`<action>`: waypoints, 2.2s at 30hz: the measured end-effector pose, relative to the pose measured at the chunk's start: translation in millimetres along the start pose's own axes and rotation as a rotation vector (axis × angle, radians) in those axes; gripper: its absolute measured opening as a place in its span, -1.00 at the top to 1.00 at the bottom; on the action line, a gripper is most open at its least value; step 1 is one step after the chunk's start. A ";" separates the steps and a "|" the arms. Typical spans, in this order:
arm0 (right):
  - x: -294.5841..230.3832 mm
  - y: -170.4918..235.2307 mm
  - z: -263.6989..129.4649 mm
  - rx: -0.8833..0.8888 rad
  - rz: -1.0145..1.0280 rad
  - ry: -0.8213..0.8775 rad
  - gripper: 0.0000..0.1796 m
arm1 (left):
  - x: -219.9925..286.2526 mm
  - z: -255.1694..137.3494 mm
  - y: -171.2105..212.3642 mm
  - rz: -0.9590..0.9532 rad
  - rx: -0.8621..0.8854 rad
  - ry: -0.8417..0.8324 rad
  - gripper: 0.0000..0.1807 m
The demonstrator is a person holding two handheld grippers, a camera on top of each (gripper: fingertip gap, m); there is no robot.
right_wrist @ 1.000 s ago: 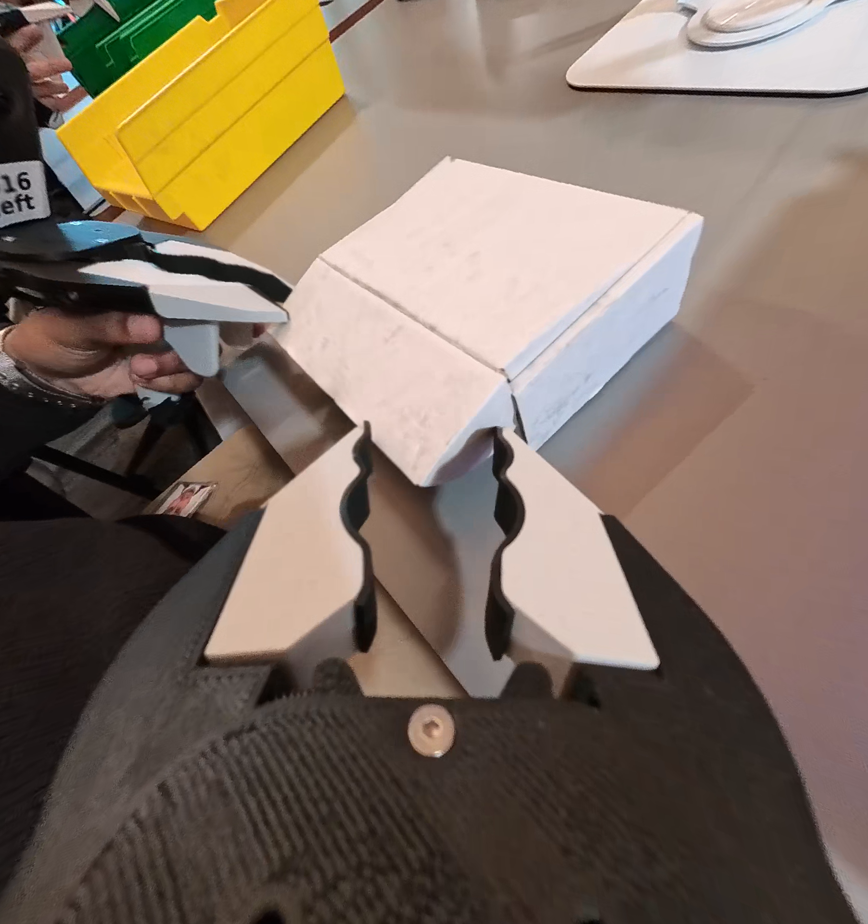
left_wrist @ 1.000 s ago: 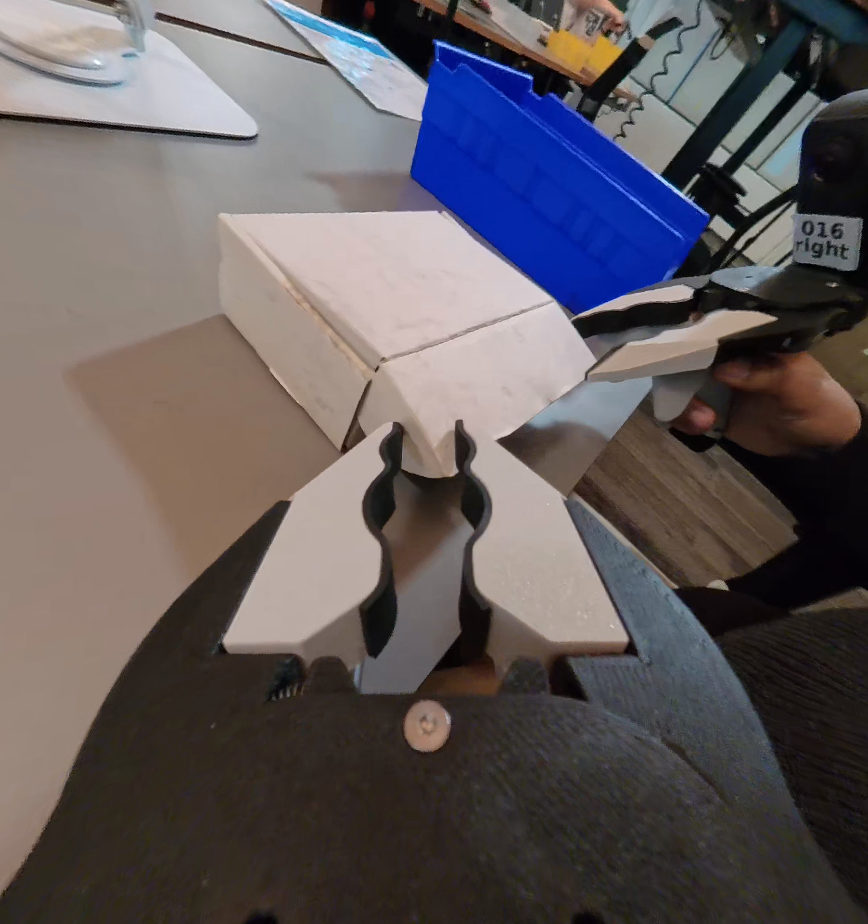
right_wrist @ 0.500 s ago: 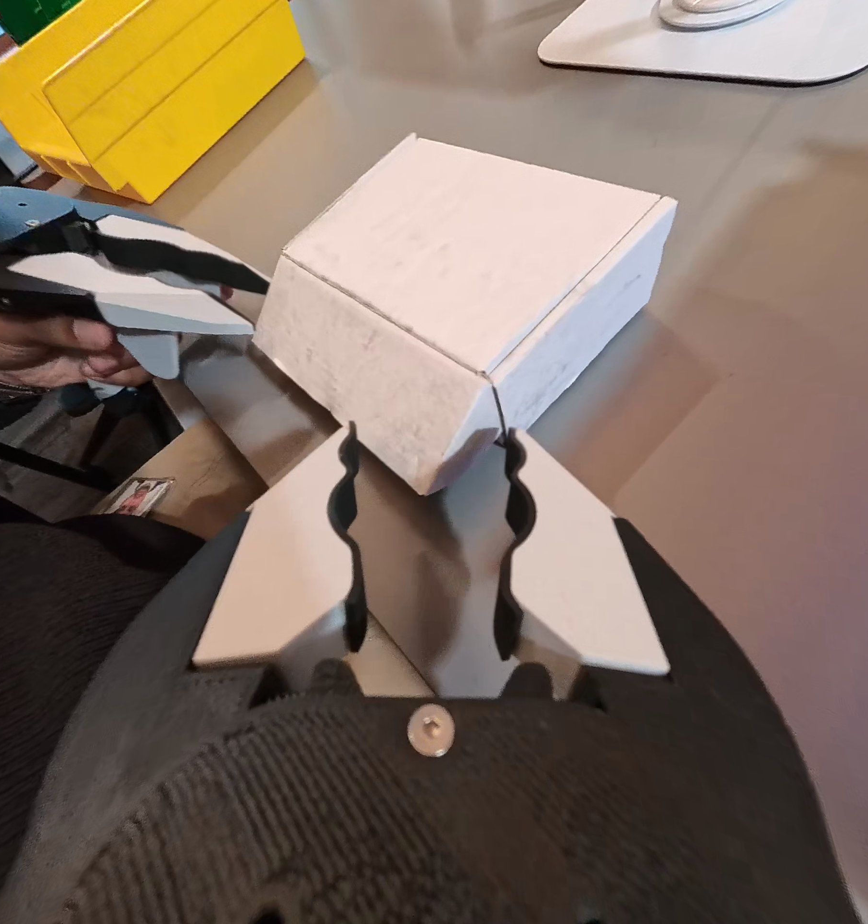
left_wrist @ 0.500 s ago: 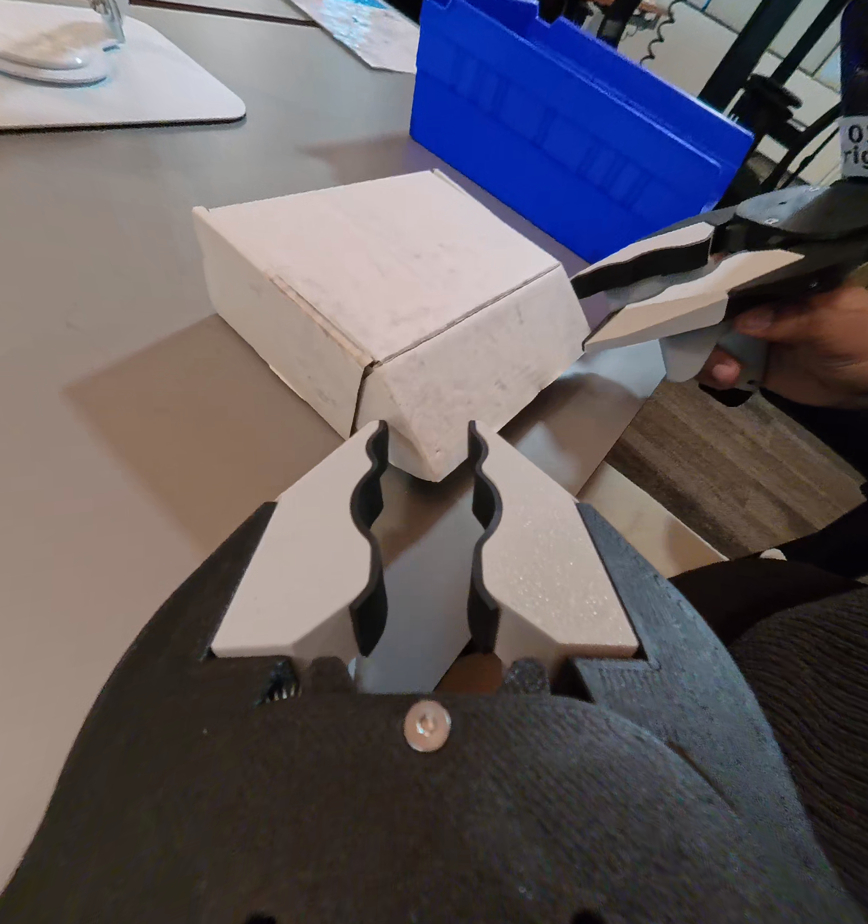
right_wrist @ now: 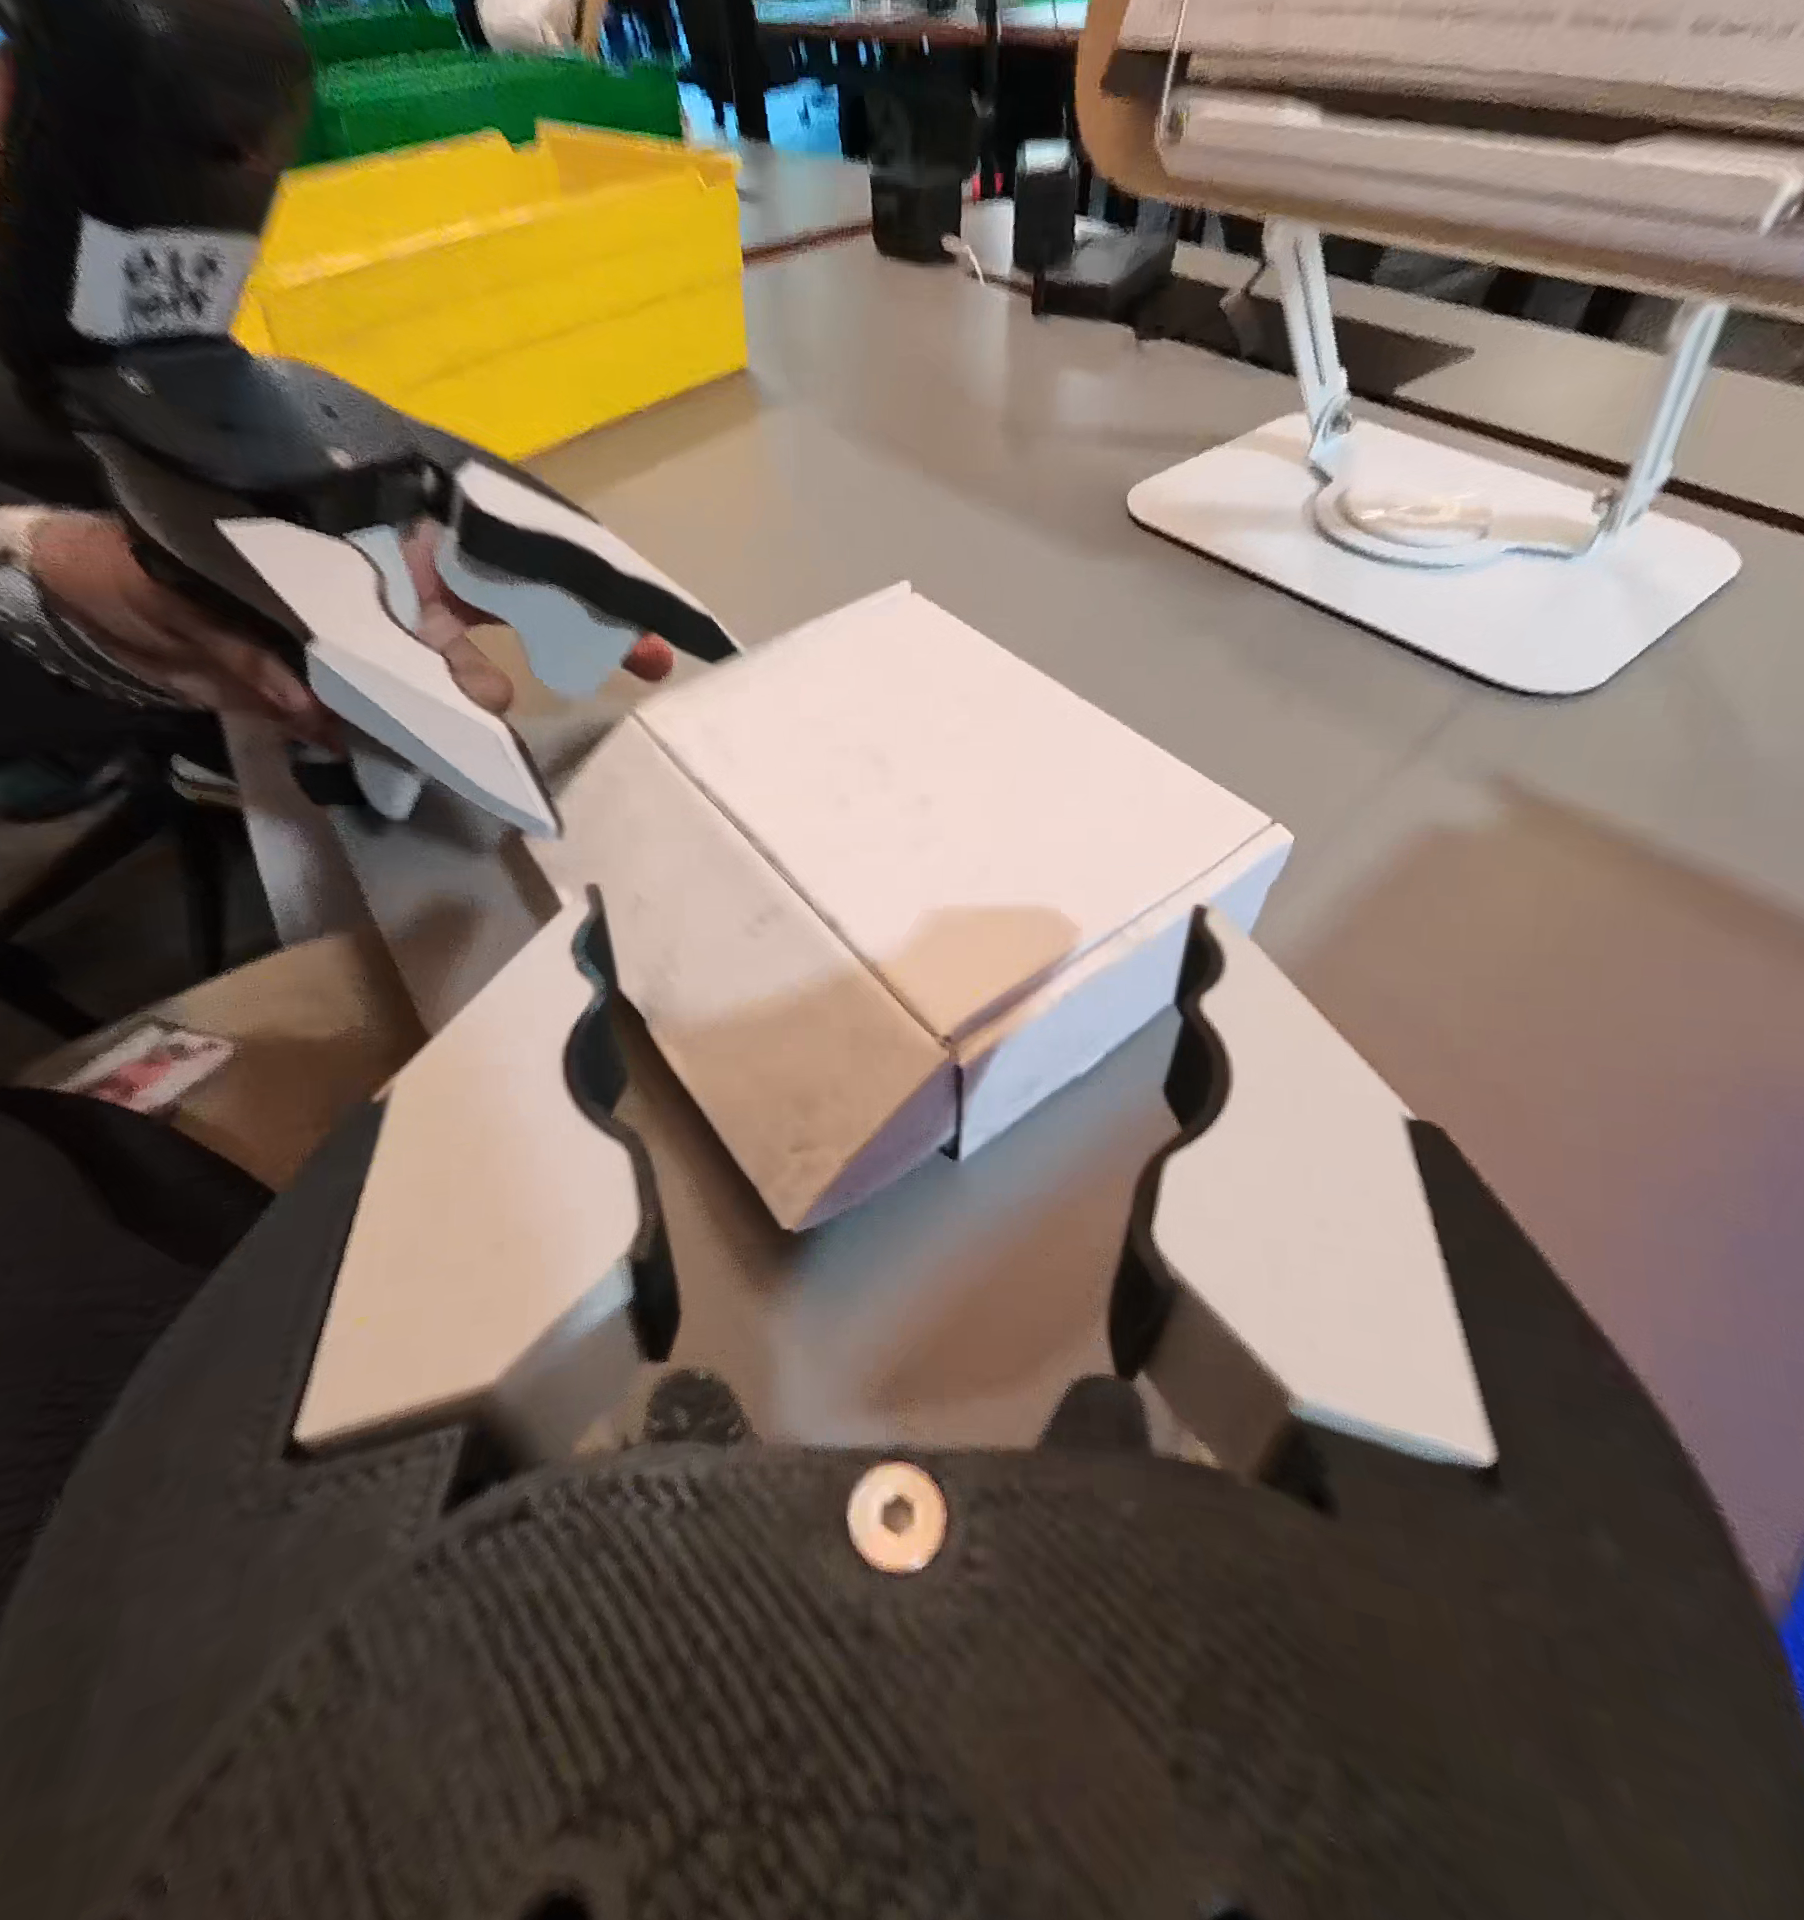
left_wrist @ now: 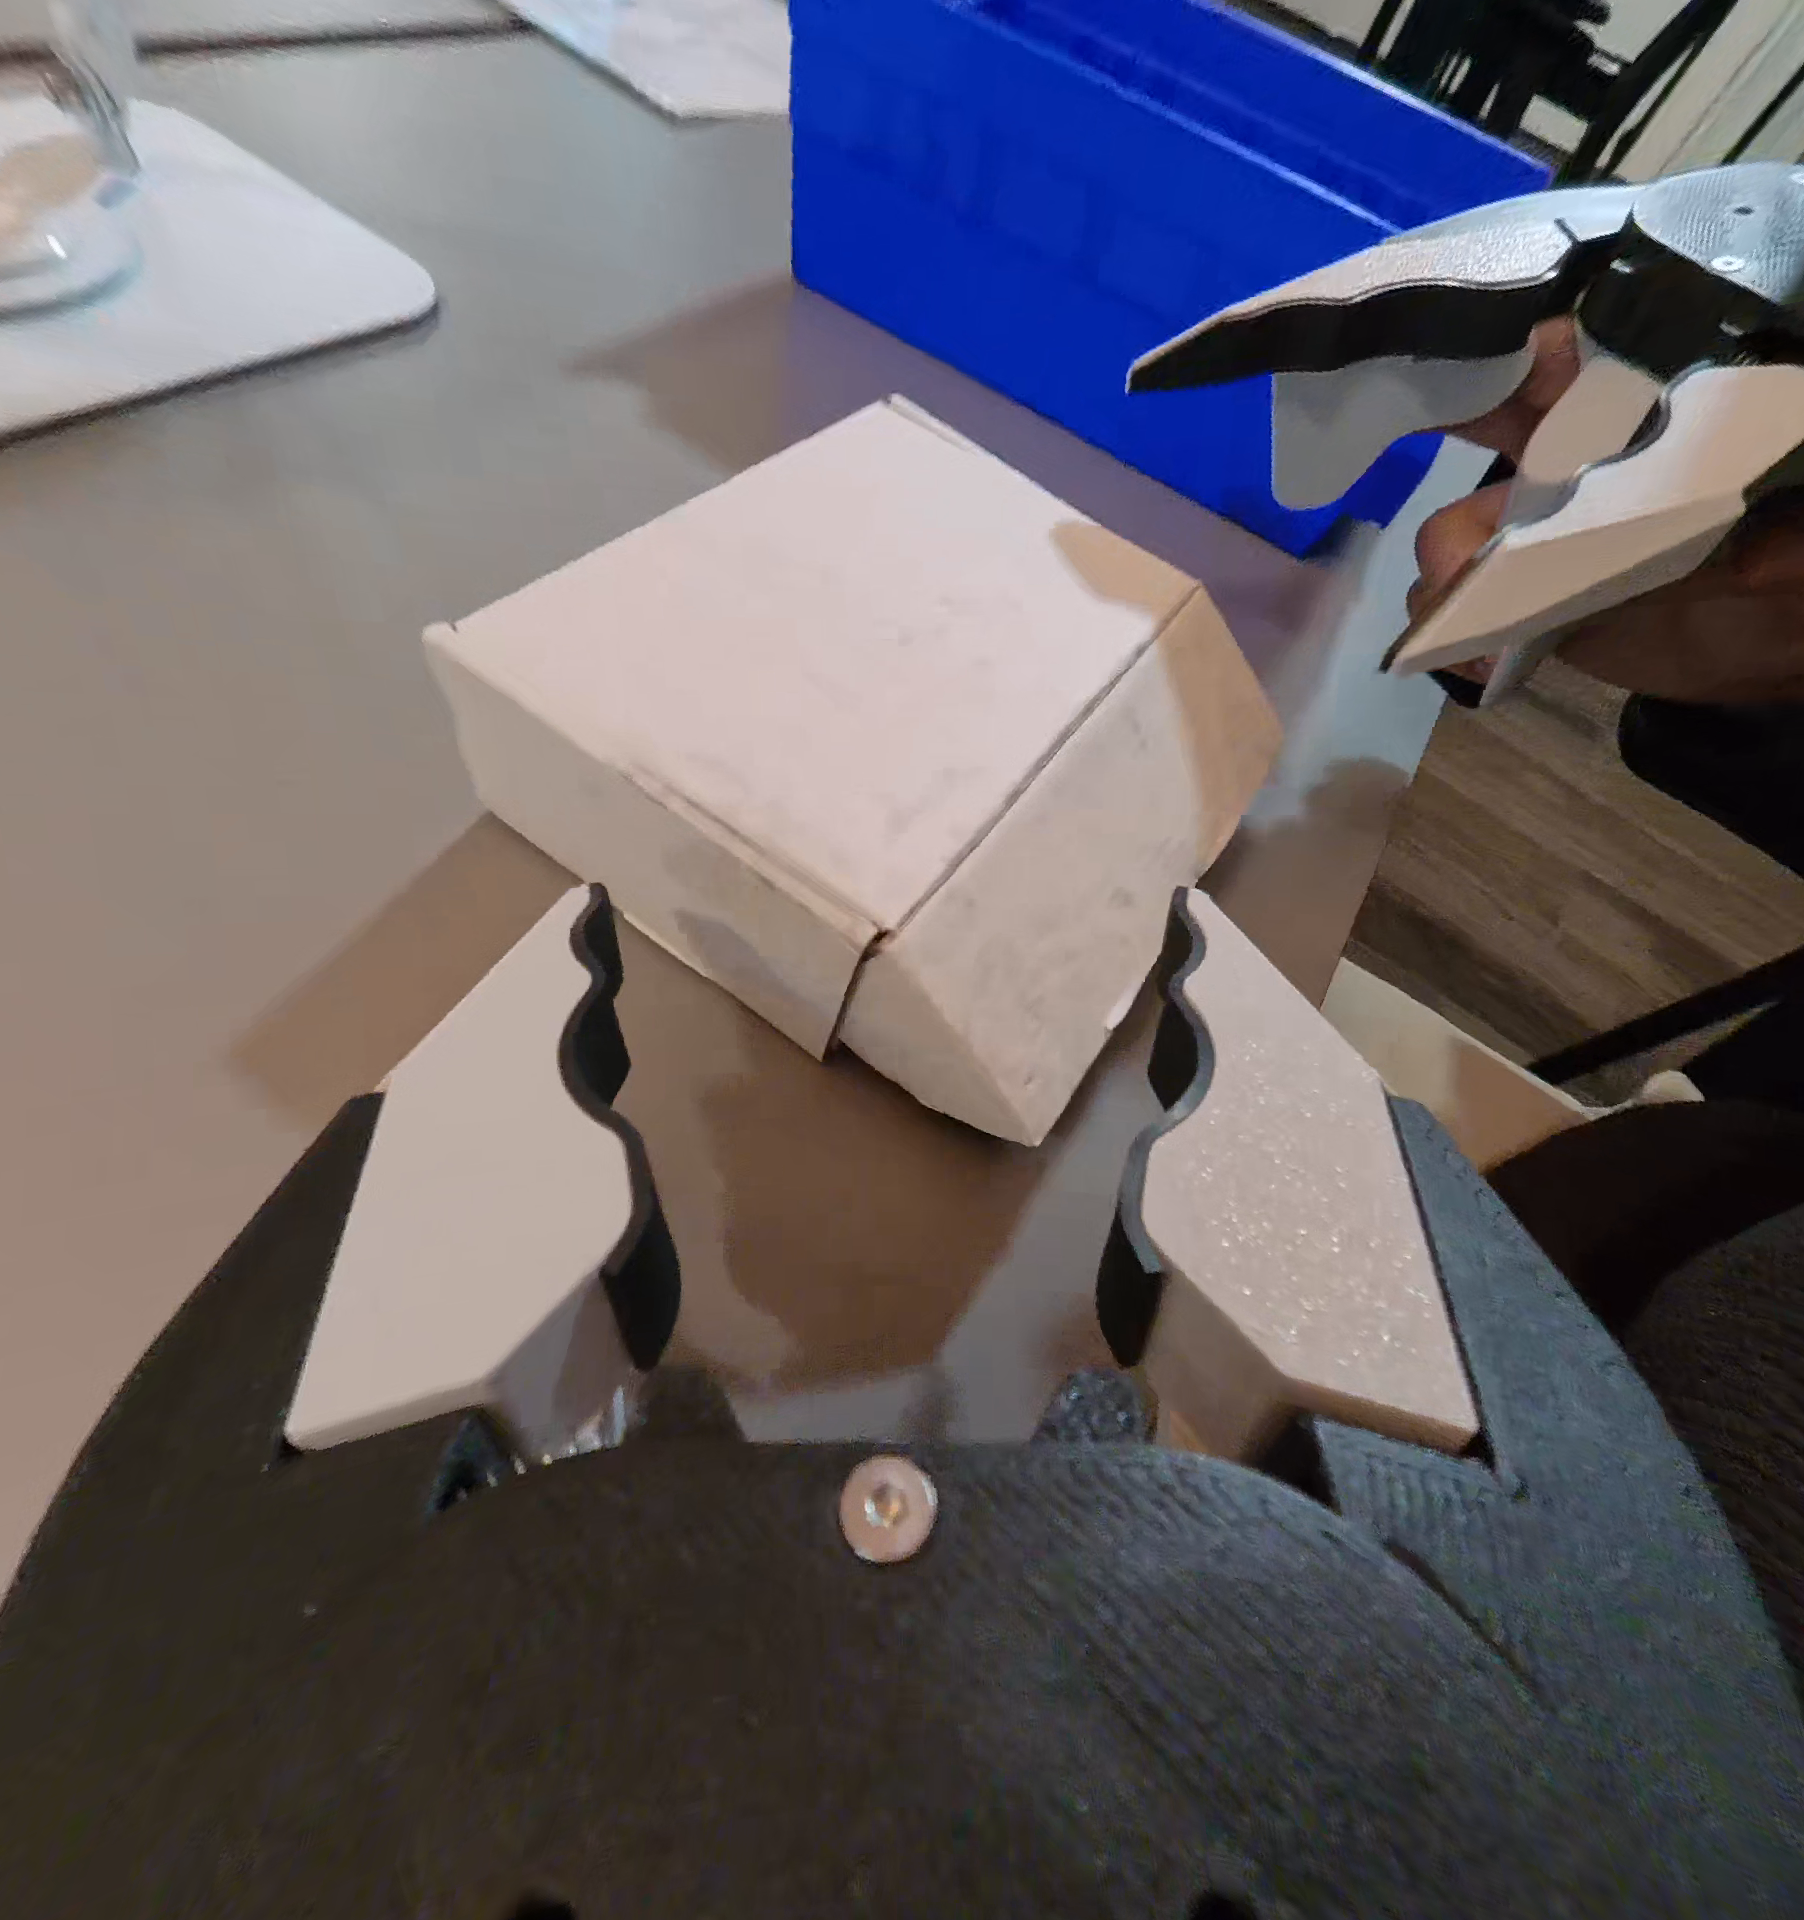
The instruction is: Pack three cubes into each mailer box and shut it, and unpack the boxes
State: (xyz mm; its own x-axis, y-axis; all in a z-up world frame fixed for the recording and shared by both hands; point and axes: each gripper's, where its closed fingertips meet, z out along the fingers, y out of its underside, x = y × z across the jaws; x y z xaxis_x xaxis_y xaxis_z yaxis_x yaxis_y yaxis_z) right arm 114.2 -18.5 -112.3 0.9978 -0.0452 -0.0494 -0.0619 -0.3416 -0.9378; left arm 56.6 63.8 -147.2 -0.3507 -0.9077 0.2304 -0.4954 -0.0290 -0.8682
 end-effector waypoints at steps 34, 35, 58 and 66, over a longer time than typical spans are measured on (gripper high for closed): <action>-12.2 53.3 -0.6 -0.199 0.200 -0.212 0.20 | 13.3 -1.2 34.1 -0.111 -0.176 0.155 0.30; -14.5 53.6 -2.4 -0.198 0.207 -0.230 0.21 | 14.3 -1.9 35.7 -0.089 -0.185 0.153 0.29; -10.1 67.4 1.2 -0.289 -0.017 -0.070 0.50 | 4.5 -3.1 49.4 0.330 -0.272 -0.038 0.46; -10.0 68.3 1.7 -0.326 -0.021 -0.035 0.55 | 1.4 -2.7 48.6 0.398 -0.268 -0.070 0.52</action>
State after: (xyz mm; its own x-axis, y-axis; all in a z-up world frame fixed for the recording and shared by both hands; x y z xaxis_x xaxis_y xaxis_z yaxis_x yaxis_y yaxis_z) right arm 100.0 -39.8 -176.5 0.9988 -0.0049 -0.0483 -0.0407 -0.6252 -0.7794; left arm 29.9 62.3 -187.9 -0.5053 -0.8523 -0.1349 -0.5241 0.4273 -0.7367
